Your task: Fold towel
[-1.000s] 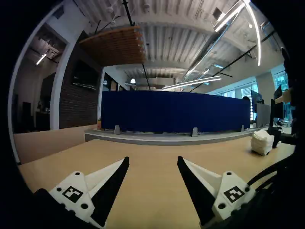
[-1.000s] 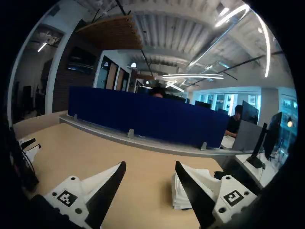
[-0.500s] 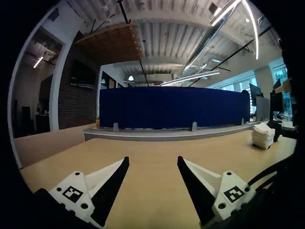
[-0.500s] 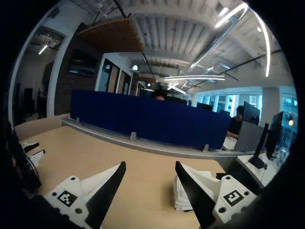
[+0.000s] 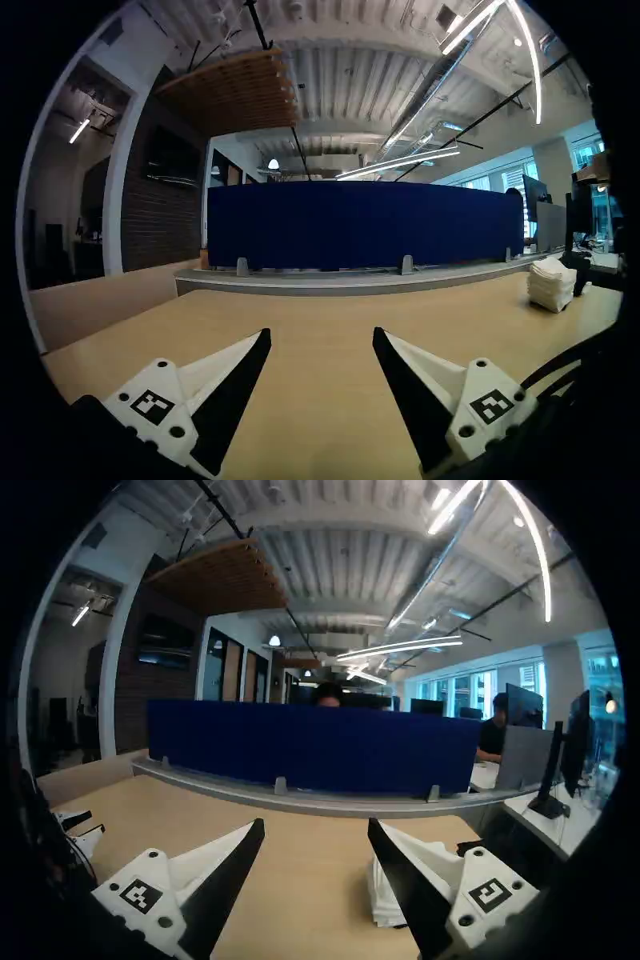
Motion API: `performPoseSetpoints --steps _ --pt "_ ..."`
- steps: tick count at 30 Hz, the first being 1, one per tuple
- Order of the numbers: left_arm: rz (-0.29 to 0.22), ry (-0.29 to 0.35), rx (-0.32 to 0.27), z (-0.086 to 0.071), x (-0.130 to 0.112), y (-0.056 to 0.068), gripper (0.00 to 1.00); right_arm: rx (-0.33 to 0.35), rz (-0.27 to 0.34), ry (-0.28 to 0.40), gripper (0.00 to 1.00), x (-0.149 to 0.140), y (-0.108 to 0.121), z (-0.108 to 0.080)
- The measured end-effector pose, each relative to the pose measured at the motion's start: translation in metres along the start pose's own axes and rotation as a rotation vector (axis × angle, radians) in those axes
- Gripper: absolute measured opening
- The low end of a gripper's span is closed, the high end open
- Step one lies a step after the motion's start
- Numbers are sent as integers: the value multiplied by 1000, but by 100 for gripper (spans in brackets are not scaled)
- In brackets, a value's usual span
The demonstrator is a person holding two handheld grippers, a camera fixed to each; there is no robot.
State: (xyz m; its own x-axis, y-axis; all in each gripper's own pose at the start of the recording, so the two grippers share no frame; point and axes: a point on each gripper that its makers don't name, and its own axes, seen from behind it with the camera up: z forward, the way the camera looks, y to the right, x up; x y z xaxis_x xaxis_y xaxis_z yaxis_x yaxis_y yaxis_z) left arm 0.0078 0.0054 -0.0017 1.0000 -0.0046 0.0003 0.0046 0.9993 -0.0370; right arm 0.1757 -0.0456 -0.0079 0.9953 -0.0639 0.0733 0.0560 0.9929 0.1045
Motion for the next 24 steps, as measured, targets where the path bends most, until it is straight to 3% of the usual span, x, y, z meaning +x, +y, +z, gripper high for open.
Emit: performPoseSetpoints --steps 17,24 --pt "0 0 0 -1 -1 0 94 -95 110 64 100 -30 54 -2" --pt "0 0 0 -1 0 0 94 -94 96 72 100 -68 55 3"
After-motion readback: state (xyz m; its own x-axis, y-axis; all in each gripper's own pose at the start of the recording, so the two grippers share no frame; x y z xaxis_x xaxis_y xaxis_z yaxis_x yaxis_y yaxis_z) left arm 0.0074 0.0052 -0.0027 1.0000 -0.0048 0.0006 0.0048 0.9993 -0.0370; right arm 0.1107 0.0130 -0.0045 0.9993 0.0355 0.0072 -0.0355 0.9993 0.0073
